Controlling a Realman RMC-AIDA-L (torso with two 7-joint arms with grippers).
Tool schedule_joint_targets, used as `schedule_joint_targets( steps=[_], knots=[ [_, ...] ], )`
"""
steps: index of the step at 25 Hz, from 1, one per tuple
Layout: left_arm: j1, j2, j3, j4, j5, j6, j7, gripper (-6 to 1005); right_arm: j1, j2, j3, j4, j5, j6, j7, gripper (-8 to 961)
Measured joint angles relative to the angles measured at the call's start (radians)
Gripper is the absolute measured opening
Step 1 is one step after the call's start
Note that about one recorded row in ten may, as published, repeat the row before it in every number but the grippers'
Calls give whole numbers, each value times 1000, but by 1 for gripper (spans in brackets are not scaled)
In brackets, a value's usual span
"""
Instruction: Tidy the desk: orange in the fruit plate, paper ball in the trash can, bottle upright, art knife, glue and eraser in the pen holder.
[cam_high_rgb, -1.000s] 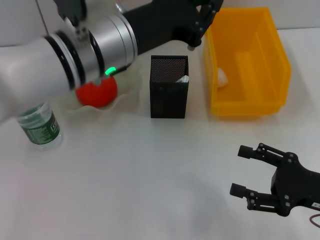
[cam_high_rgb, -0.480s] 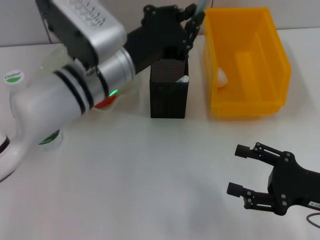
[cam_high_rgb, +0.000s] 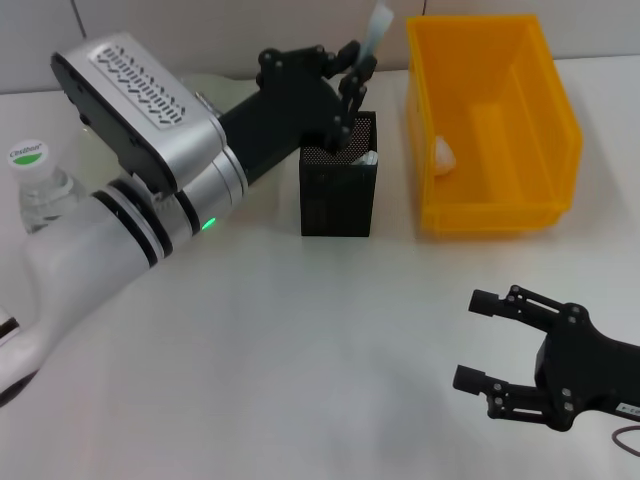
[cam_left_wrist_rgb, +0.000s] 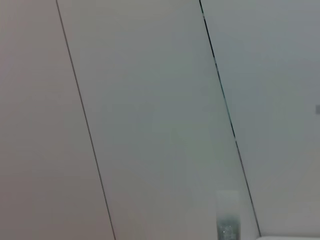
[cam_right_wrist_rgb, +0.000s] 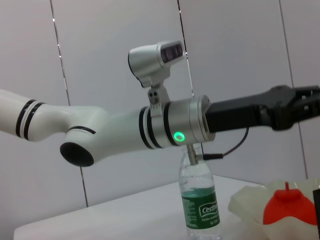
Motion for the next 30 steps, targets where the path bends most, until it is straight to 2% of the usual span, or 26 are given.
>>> schedule_joint_targets(
  steps=[13, 21, 25, 27, 28, 29, 30],
  knots=[
    [-40, 0, 19, -77, -9, 2, -27, 196, 10, 2, 0, 0, -4, 5, 10, 840],
    [-45, 0, 19, -77, -11, 4, -73, 239, 10, 2, 0, 0, -5, 5, 15, 840],
    [-44, 0, 19, -68, -5, 39, -128, 400, 9, 1, 1, 0, -4, 3, 24, 840],
    [-38, 10, 0, -41, 52, 77, -285, 461, 5, -1, 21, -2, -1, -2, 30, 840],
    [-38, 10, 0, -41, 52, 77, -285, 482, 4, -3, 32, -4, 0, -3, 35, 840],
    [-34, 24, -69, -32, 177, 166, -488, 503, 2, -5, 46, -8, 0, -5, 44, 840],
    [-34, 24, -69, -32, 177, 166, -488, 524, 2, -5, 46, -8, 0, -5, 44, 840]
  ],
)
